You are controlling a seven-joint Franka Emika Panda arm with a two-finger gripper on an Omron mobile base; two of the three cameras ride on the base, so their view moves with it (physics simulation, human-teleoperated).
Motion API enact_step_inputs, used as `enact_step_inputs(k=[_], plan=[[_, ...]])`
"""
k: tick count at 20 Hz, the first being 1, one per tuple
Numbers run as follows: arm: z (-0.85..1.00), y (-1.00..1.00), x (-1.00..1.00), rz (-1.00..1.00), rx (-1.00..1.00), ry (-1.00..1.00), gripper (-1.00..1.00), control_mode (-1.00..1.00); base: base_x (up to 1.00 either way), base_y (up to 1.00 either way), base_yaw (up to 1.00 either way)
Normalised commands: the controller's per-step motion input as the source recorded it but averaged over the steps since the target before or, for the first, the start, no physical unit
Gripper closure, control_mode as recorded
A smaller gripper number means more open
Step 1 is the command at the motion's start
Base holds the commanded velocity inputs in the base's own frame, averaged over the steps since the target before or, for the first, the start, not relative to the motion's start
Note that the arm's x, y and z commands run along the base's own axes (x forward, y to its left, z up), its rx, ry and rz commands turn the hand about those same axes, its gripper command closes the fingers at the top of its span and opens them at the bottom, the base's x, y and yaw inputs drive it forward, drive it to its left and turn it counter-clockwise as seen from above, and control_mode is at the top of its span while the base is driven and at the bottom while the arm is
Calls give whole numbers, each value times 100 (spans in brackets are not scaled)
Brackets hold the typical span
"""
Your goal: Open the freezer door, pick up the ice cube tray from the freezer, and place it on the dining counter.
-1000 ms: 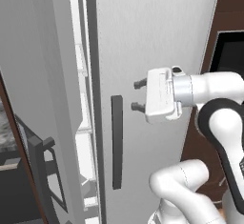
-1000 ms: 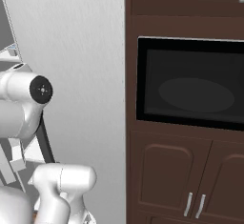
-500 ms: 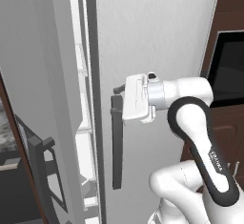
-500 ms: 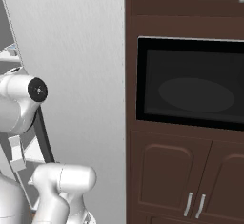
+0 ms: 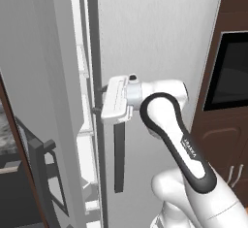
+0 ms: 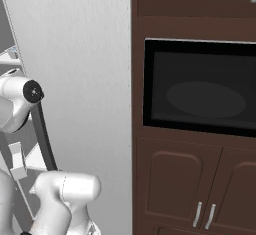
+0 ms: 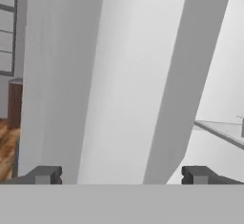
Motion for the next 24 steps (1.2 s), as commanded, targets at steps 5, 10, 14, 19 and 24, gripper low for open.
enact_step_inputs(k=[5,10,14,19,24], plan=[[-13,31,31,8,0,2,-100,-100,0,0,0],[-23,50,19,12,0,1,-100,-100,0,0,0],[-27,57,6,13,0,0,-100,-100,0,0,0],[-22,58,1,13,0,0,-100,-100,0,0,0],[-13,73,-7,12,0,0,-100,-100,0,0,0]])
